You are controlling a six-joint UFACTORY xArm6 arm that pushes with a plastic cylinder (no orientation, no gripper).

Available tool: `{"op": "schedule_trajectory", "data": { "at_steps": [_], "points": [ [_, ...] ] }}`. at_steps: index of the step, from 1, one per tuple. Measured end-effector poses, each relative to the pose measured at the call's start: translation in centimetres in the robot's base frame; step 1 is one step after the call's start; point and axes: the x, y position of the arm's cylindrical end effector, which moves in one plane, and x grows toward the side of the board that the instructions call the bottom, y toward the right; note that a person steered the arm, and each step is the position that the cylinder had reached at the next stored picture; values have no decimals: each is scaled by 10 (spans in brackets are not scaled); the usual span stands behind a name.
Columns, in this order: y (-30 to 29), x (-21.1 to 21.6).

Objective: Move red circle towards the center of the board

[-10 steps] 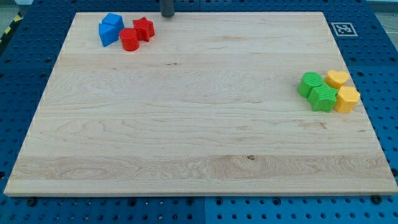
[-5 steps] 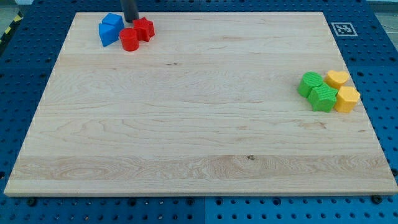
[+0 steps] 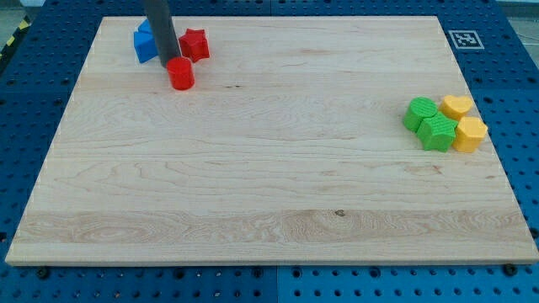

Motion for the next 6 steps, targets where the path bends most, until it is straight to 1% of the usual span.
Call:
{"op": "schedule_trajectory", "data": {
  "at_steps": [1, 2, 4, 5, 6],
  "points": [
    [0, 38],
    [1, 55],
    [37, 49],
    [40, 64],
    [40, 52]
  ]
}}
